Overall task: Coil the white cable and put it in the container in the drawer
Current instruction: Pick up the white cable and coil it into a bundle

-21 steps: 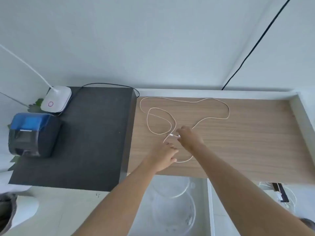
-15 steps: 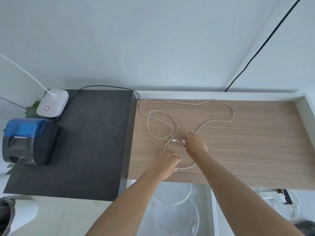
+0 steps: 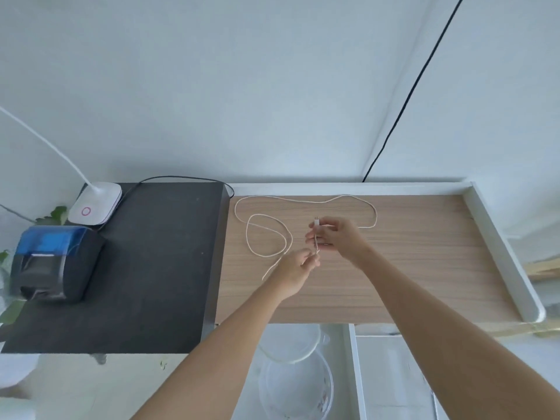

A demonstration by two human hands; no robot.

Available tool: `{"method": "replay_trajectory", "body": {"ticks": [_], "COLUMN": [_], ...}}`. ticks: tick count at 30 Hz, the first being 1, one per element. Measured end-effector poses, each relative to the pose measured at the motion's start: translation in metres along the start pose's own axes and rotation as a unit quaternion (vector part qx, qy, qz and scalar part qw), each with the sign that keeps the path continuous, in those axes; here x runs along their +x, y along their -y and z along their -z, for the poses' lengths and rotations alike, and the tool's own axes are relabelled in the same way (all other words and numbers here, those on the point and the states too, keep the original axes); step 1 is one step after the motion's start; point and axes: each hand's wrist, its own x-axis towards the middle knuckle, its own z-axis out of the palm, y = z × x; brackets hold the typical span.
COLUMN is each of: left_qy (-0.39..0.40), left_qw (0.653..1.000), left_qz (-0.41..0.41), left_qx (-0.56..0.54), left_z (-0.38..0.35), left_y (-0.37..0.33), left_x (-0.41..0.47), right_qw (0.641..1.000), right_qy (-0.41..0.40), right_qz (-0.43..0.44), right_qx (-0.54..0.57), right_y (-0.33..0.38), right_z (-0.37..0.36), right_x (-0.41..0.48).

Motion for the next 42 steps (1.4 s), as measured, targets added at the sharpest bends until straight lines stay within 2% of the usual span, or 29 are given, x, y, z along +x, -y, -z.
{"method": "replay_trajectory", "body": {"ticks": [4, 10, 16, 20, 28, 34, 37, 39, 42], "left_qy": [-0.043, -0.072, -0.078, -0.077, -0.042, 0.048, 0.045, 0.032, -0.001], "left_qw": [0.994, 0.986, 0.973, 0.962, 0.962, 0.97, 0.977, 0.979, 0.975], "left_qz": [-0.06, -0.14, -0.205, -0.245, -0.259, -0.213, -0.2, -0.201, -0.189], "left_qx": [-0.086, -0.054, -0.078, -0.093, -0.077, -0.106, -0.051, 0.022, 0.119], "left_z": [-0.004, -0.002, 0.019, 0.036, 0.061, 0.078, 0.094, 0.109, 0.128], "left_y": [-0.048, -0.119, -0.169, -0.198, -0.245, -0.259, -0.269, -0.284, -0.314], "left_x": [-0.031, -0.091, -0.145, -0.171, -0.208, -0.223, -0.232, -0.24, -0.256], "right_qw": [0.996, 0.992, 0.976, 0.962, 0.93, 0.93, 0.939, 0.941, 0.923], "right_qy": [-0.012, 0.034, 0.098, 0.113, 0.152, 0.175, 0.224, 0.237, 0.182], "right_qz": [0.053, 0.106, 0.18, 0.232, 0.294, 0.293, 0.256, 0.232, 0.199], "right_qx": [0.074, 0.062, 0.073, 0.092, 0.159, 0.139, 0.056, -0.073, -0.273], "right_y": [0.044, 0.095, 0.153, 0.189, 0.228, 0.244, 0.245, 0.241, 0.232], "right_z": [0.016, 0.032, 0.041, 0.044, 0.037, 0.039, 0.038, 0.035, 0.024], "right_x": [-0.049, -0.124, -0.186, -0.221, -0.267, -0.295, -0.309, -0.315, -0.316]}}
